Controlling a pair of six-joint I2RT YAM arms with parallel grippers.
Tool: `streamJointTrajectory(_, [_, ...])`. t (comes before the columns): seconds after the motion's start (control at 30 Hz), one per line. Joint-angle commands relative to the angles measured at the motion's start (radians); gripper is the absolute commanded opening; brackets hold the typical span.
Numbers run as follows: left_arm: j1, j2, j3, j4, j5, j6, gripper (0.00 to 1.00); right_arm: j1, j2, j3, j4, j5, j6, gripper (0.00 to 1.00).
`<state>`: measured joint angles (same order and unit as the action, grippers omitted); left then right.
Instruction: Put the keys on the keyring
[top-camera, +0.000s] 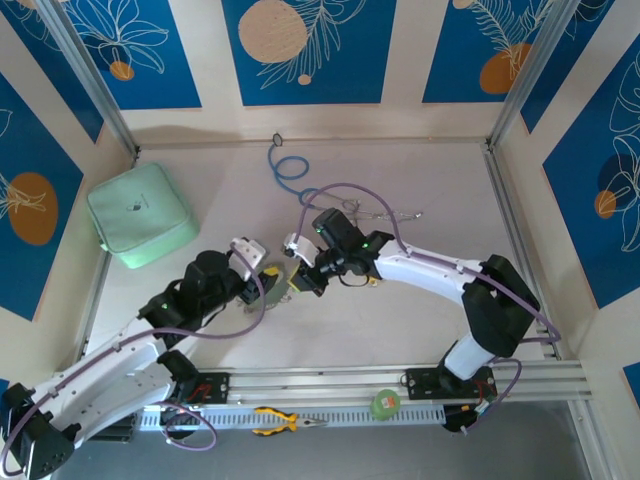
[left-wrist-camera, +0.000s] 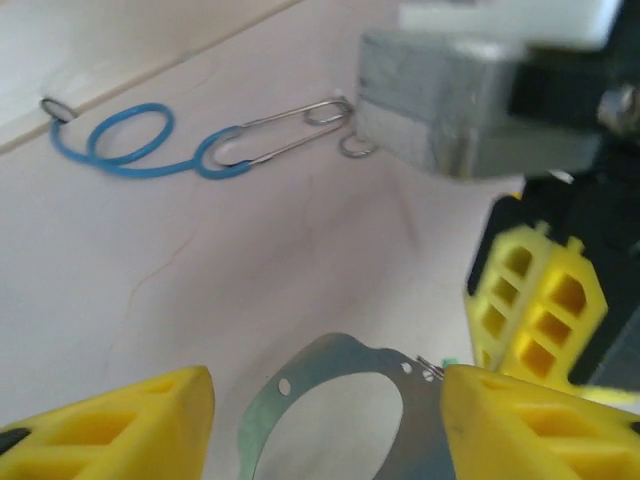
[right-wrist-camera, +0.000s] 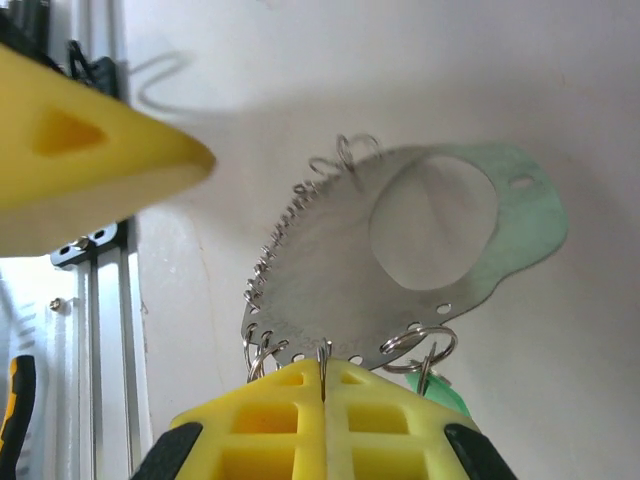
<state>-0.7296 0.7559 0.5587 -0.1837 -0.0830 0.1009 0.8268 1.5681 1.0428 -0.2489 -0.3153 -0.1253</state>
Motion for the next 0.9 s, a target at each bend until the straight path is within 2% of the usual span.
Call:
streamJointTrajectory(0.0, [-0.001,-0.016,0.043,-0.096,0.148,0.253,0.50,-0.009,-0.079,-0.072,0.155,-0.144,-0.107,0.00])
streamJointTrajectory(0.13, [-0.001,-0.028,0.039,-0.150,0.263,0.387,0.37,-0.016,-0.129,-0.136,0.242,-0.166,-0.152,0.00])
streamJointTrajectory(0.23, [0.000,-0.041,0.010,-0.098,0.284,0.391,0.19,-0.023,-0.150,-0.150,0.245,-0.186,-0.174,0.00])
streamJointTrajectory(0.27, [-0.001,-0.045,-0.007,-0.060,0.299,0.379,0.17,-0.023,-0.159,-0.158,0.250,-0.187,-0.184,0.00])
streamJointTrajectory(0.4, [0.000,-0.046,-0.065,0.086,0.398,0.309,0.18,-0.025,-0.201,-0.213,0.322,-0.197,-0.214,0.00])
streamJointTrajectory(0.5, [-0.001,-0.046,-0.086,0.116,0.446,0.294,0.20,-0.026,-0.229,-0.235,0.346,-0.192,-0.234,0.00])
streamJointTrajectory(0.87, [0.000,-0.032,-0.128,0.211,0.469,0.259,0.20,-0.026,-0.287,-0.252,0.321,-0.260,-0.319,0.00])
